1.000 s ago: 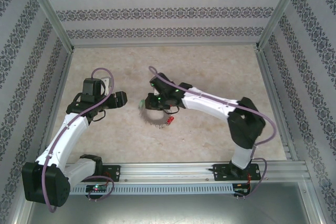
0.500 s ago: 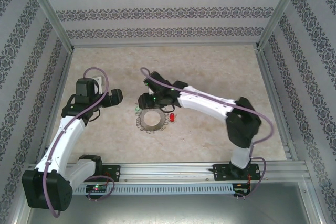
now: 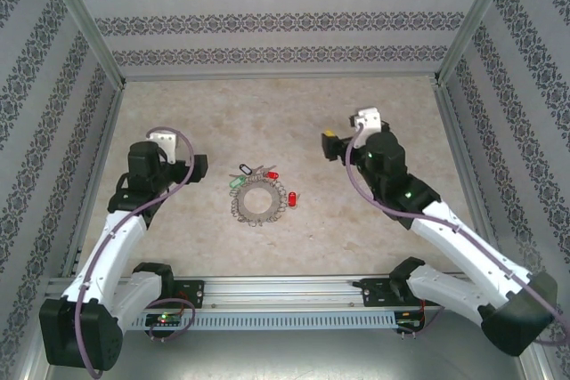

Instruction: Put the keys on the keyring

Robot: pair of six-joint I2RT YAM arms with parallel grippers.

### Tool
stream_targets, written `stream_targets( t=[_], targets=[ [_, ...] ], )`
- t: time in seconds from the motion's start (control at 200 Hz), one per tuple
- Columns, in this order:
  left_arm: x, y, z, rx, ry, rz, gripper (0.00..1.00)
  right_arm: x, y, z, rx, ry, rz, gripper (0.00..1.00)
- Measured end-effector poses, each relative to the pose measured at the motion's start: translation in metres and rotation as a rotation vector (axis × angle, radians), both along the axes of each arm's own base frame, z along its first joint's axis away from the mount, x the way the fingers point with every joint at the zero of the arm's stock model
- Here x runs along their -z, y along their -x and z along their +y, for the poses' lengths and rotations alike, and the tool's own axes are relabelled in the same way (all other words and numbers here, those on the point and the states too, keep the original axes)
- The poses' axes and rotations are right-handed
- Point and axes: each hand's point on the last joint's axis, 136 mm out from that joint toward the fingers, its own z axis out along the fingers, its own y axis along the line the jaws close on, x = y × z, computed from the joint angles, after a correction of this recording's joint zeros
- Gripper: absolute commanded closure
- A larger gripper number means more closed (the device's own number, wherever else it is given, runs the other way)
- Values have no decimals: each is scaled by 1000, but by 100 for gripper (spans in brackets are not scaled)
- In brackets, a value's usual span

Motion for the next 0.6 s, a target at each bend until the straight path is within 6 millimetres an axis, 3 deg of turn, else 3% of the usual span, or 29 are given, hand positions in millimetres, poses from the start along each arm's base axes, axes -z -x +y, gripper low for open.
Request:
stream_targets(
  t=[0.195,0.31,0.44,0.6],
  targets=[
    [52,-6,12,-50,-56,-3,0,89,-1,-80,177,89,32,2],
    [84,-7,18,-71,-91,25,0,127,3,-120,270,55,65,2],
    [99,-14,26,-95,-132,12,0,153,3,-128,275,44,92,2],
    [96,-35,27,-99,-152,-66,0,178,-10,-127,252,35,111,2]
  ],
)
